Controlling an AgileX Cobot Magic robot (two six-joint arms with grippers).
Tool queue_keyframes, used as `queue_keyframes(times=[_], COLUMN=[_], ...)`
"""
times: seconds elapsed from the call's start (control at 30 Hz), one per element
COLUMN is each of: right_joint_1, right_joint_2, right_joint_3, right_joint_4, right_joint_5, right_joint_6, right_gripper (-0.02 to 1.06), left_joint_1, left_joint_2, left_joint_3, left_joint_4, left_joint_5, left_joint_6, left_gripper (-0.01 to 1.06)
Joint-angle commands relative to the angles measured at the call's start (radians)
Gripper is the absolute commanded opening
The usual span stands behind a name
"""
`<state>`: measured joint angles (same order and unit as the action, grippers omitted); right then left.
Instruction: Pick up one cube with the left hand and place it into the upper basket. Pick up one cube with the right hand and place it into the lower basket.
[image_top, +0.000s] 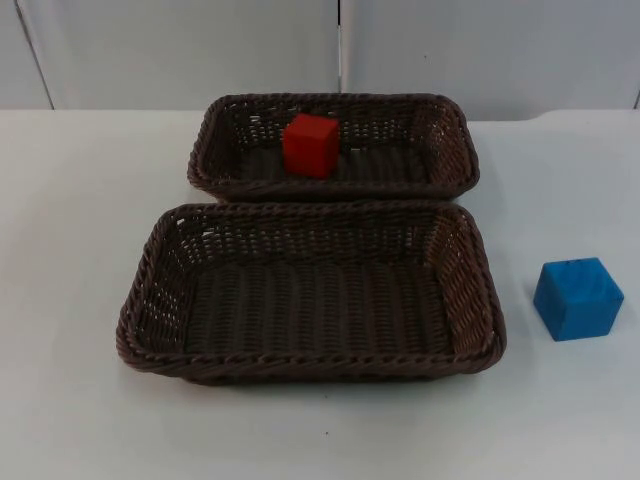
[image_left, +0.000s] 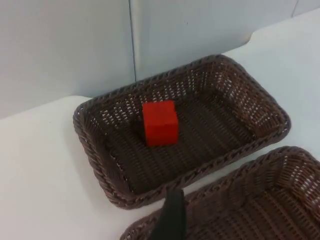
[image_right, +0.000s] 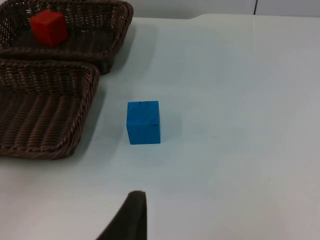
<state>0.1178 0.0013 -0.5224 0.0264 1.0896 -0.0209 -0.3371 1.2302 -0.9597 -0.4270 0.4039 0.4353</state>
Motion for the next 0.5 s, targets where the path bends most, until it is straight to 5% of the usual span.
queue_keyframes(times=[0.0,0.47], right_joint_1=[-0.004,-0.004], right_joint_2=[-0.001,-0.001], right_joint_3=[0.007,0.007], right_joint_4=[-0.001,-0.001], right_joint_5=[-0.01,-0.01], right_joint_6=[-0.01,-0.01], right_gripper=[1.05,1.05], left_joint_1=[0.0,0.0], left_joint_2=[-0.036,-0.316], left_joint_3=[0.022,0.215], left_joint_4=[-0.023,-0.034], left_joint_5=[-0.006,0.011], left_joint_6=[-0.005,-0.005], left_gripper=[0.76,0.76])
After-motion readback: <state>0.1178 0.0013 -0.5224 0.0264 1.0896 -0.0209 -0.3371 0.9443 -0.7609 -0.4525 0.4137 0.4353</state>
